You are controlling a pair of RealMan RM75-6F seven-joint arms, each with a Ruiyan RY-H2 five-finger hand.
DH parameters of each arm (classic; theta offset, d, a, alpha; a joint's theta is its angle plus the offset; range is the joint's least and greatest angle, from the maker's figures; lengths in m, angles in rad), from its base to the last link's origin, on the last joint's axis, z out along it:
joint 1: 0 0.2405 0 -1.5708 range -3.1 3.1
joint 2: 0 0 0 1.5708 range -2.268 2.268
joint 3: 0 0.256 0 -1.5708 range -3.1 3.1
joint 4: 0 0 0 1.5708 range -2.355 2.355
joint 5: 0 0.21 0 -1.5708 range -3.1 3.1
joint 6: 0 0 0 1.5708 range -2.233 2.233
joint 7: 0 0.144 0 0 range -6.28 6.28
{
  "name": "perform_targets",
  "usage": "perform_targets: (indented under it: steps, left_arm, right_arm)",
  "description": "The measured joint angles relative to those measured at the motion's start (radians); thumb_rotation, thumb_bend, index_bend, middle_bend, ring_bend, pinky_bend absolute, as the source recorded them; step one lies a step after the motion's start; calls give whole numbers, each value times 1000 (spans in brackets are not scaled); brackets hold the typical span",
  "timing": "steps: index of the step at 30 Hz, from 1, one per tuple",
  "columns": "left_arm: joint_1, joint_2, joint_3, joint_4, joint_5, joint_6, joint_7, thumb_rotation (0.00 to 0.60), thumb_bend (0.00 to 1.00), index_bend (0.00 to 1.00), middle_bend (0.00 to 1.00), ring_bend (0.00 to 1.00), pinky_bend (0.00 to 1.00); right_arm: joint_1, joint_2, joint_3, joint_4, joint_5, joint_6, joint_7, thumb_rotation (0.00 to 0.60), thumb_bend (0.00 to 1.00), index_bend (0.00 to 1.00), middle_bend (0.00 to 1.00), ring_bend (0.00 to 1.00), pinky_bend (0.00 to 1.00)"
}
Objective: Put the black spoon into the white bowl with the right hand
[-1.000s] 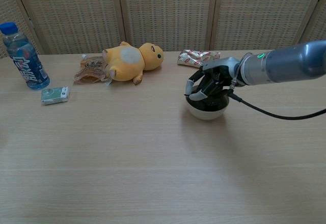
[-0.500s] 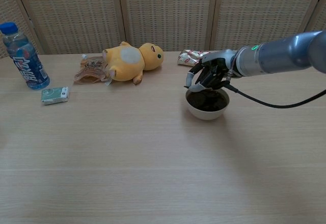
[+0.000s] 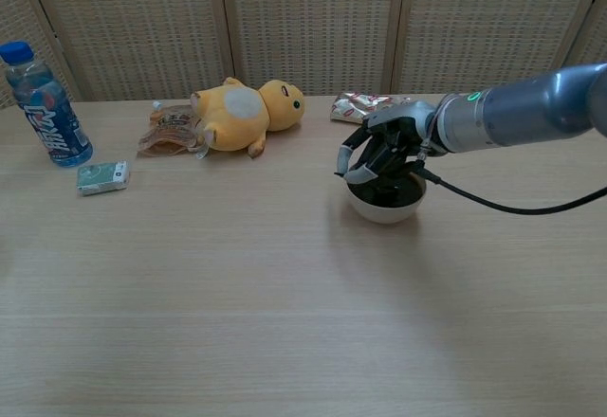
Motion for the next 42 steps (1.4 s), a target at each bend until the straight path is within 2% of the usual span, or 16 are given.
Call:
perform_targets:
  steps: [6, 14, 19, 20, 22, 24, 27, 29, 31, 42]
  left_arm:
    - [-2, -3, -1, 4, 1, -2, -2, 600, 343, 80, 26, 18, 0]
    - [4, -1, 0, 1, -9, -1, 4, 600, 342, 80, 19, 18, 0]
    - [6, 1, 1, -2, -9, 1, 4, 600, 342, 80, 19, 18, 0]
    - [6, 1, 1, -1, -9, 1, 3, 600, 343, 80, 19, 18, 0]
    - [6, 1, 2, -1, -6, 1, 0, 600, 343, 80, 18, 18, 0]
    - [6, 1, 3, 1, -4, 2, -4, 600, 343, 80, 18, 18, 0]
    - [8, 0, 4, 5, -3, 4, -8, 600, 343, 80, 16, 18, 0]
    - [9, -1, 4, 6, -3, 4, -10, 600, 343, 81, 14, 18, 0]
    - [9, -2, 4, 7, -1, 4, -12, 600, 343, 81, 13, 18, 0]
    - [9, 0, 2, 6, 3, 10, -14, 600, 343, 81, 10, 18, 0]
  right_arm:
    - [-21, 20, -17, -11, 3, 8, 1, 600, 830, 713, 951, 988, 1000]
    - [3, -15, -8, 79, 14, -9, 3, 600, 830, 713, 951, 988, 1000]
    - [12, -34, -2, 89, 12, -2, 4, 600, 813, 713, 951, 988, 1000]
    - [11, -35, -3, 88, 11, -1, 4, 600, 755, 713, 950, 988, 1000]
    - [8, -36, -7, 87, 9, 4, 2, 600, 579, 713, 950, 988, 1000]
    - [4, -36, -12, 89, 8, 9, -3, 600, 358, 713, 950, 988, 1000]
    - [0, -35, -12, 91, 12, 18, -9, 600, 136, 690, 951, 988, 1000]
    - [-1, -31, -12, 90, 14, 23, -15, 600, 38, 668, 952, 988, 1000]
    - [-2, -26, -12, 85, 17, 23, -17, 600, 2, 652, 954, 988, 1000]
    - [-13, 1, -1, 49, 35, 49, -34, 600, 0, 625, 947, 988, 1000]
